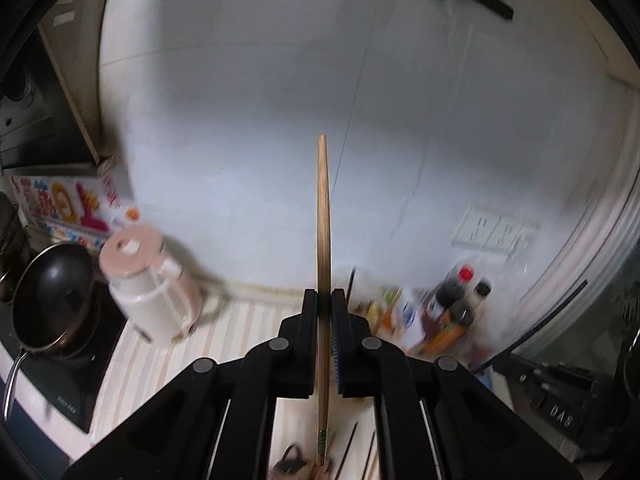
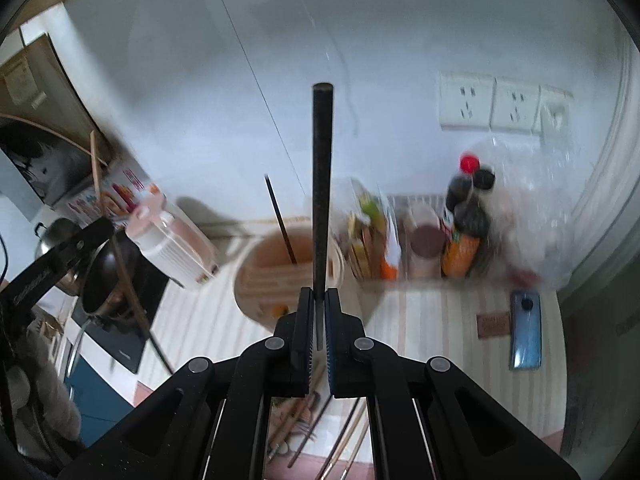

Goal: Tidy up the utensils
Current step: 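Lift both chopsticks upright and carry them over the beige holder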

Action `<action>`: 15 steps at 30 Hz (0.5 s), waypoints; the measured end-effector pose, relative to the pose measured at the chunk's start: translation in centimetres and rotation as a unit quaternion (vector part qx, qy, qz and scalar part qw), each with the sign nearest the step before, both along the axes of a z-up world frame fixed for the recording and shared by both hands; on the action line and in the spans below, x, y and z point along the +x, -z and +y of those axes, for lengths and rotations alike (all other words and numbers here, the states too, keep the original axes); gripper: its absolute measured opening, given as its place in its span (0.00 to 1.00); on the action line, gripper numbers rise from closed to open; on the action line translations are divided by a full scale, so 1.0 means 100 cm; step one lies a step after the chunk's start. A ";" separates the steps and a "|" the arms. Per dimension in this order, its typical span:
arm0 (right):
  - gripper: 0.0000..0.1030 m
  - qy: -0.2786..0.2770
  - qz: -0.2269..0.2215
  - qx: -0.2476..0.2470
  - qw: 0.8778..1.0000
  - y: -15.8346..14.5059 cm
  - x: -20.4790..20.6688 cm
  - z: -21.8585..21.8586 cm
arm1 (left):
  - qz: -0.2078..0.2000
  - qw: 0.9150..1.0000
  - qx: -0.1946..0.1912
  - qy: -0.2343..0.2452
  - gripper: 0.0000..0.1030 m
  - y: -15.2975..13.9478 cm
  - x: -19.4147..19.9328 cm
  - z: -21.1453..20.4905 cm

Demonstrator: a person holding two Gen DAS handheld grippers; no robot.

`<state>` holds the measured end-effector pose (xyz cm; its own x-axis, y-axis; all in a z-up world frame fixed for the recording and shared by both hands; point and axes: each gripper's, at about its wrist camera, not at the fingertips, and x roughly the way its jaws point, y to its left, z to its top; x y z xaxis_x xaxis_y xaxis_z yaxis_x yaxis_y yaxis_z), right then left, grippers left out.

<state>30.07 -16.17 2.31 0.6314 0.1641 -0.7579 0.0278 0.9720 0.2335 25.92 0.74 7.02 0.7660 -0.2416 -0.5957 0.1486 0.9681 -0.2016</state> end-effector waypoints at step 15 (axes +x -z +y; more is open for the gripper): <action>0.05 0.007 -0.005 -0.005 1.000 0.010 0.111 0.010 | 0.029 0.998 -0.051 -0.029 0.04 0.046 0.120 -0.017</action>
